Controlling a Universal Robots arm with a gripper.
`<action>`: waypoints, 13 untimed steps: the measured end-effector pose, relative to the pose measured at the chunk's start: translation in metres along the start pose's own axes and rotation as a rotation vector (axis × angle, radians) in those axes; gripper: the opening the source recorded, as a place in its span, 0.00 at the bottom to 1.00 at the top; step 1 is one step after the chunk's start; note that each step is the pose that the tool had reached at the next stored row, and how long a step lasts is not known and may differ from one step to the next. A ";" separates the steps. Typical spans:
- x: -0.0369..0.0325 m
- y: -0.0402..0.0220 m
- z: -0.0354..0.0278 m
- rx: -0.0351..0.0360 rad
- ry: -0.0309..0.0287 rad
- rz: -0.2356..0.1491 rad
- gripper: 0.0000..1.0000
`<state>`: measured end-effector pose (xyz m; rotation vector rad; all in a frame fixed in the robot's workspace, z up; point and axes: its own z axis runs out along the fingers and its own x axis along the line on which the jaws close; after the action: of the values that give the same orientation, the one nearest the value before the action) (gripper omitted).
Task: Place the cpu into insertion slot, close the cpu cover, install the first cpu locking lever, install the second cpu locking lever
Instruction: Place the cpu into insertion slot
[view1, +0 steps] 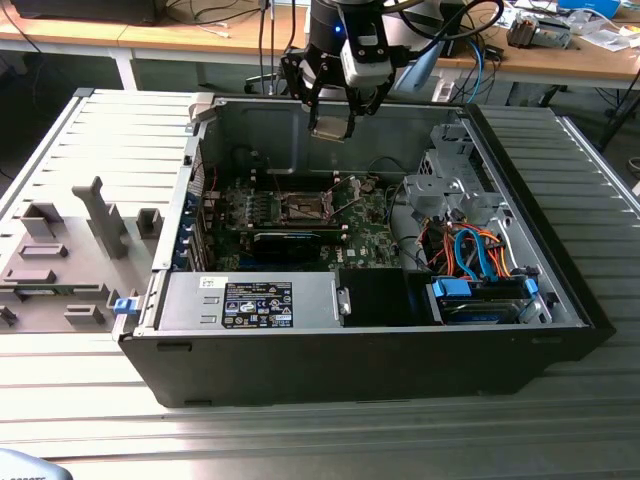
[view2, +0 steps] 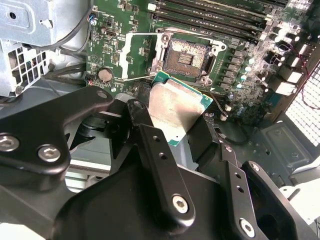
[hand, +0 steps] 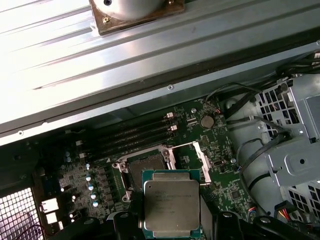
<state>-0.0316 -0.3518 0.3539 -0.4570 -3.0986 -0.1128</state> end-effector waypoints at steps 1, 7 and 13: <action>0.0000 0.0000 0.0000 0.0000 0.0000 0.001 0.55; 0.0000 0.0000 0.0000 -0.0001 -0.0003 0.004 0.55; 0.0000 0.0000 0.0000 -0.0001 -0.0005 0.008 0.55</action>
<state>-0.0317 -0.3518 0.3538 -0.4692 -3.0970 -0.1129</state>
